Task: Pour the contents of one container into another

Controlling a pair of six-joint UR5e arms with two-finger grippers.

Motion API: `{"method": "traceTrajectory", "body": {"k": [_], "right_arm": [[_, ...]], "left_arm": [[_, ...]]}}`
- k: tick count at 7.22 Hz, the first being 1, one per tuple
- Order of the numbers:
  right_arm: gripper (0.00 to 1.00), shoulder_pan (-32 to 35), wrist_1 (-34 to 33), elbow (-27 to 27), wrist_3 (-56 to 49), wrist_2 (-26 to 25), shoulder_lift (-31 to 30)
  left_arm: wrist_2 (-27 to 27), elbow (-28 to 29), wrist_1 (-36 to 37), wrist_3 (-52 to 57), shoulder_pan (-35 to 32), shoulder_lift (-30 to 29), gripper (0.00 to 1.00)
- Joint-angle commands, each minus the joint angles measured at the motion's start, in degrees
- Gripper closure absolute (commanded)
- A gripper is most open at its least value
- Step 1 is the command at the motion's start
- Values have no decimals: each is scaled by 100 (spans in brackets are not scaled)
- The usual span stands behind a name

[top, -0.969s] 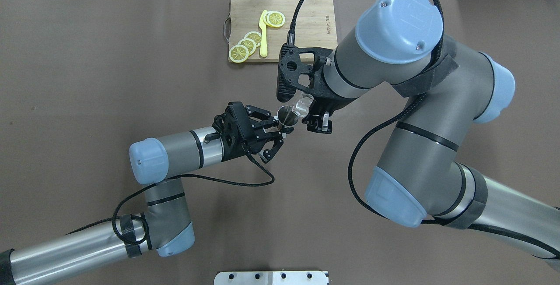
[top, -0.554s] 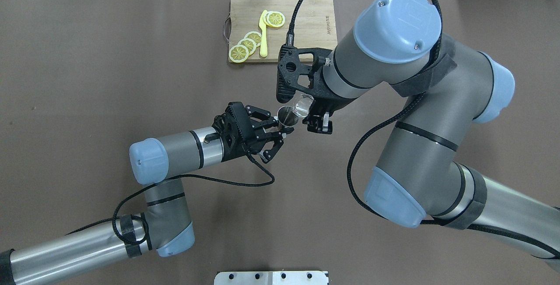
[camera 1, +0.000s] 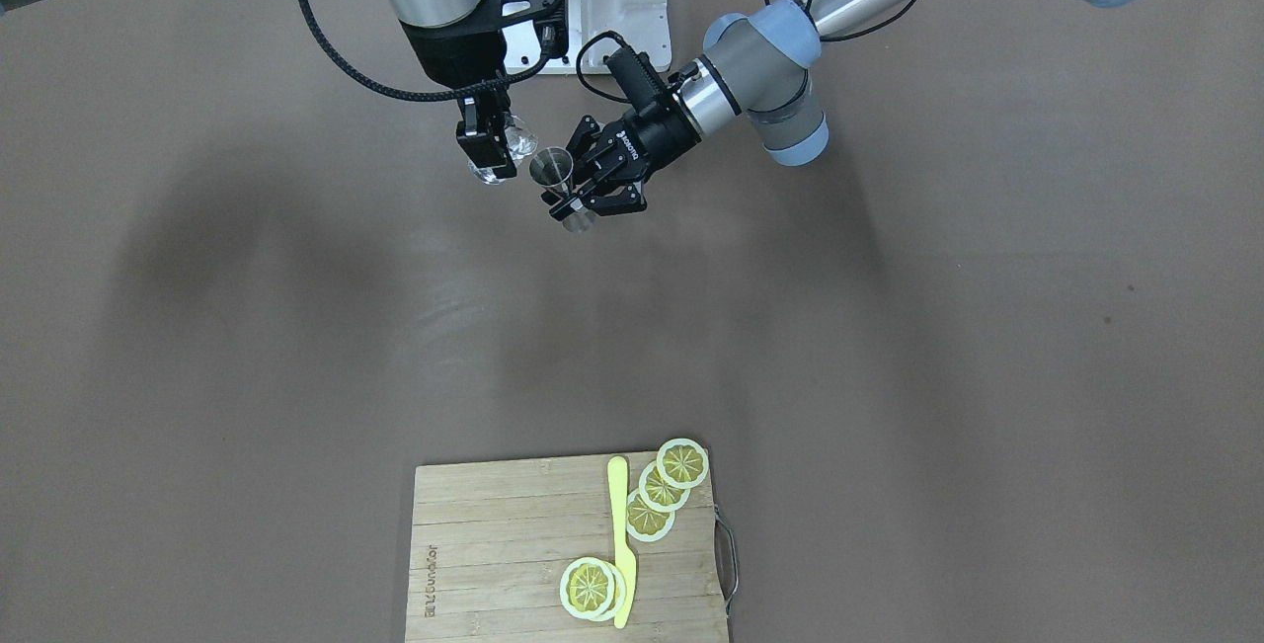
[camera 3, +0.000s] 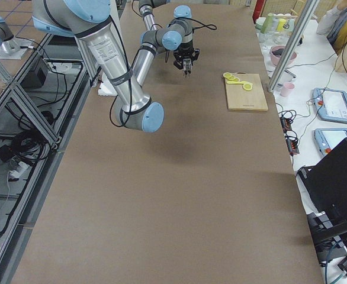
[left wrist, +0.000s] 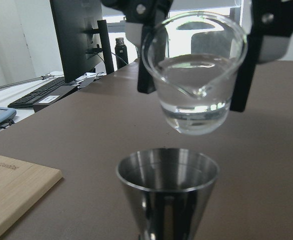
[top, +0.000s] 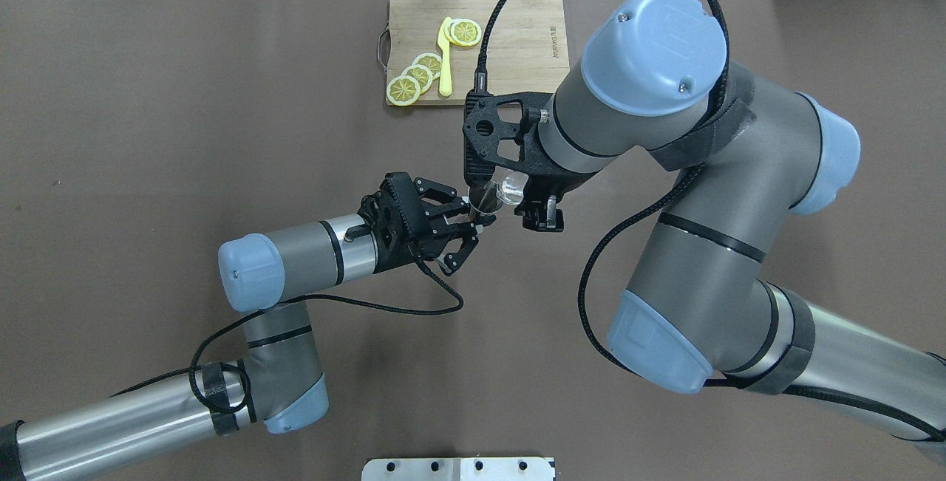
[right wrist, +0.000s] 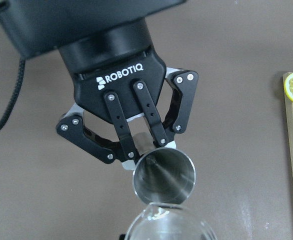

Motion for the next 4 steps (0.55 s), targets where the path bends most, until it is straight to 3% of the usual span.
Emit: {"method": "traceTrajectory", "body": {"k": [1,4], "right_arm": [[100,-17,-106,-21,-127,-19,81],[100,-17,-203,-30,-215,-27,108]], "left_arm": [[-4,-1,0,-9,0,1,100],[-4,-1,0,-9,0,-8,100]]}}
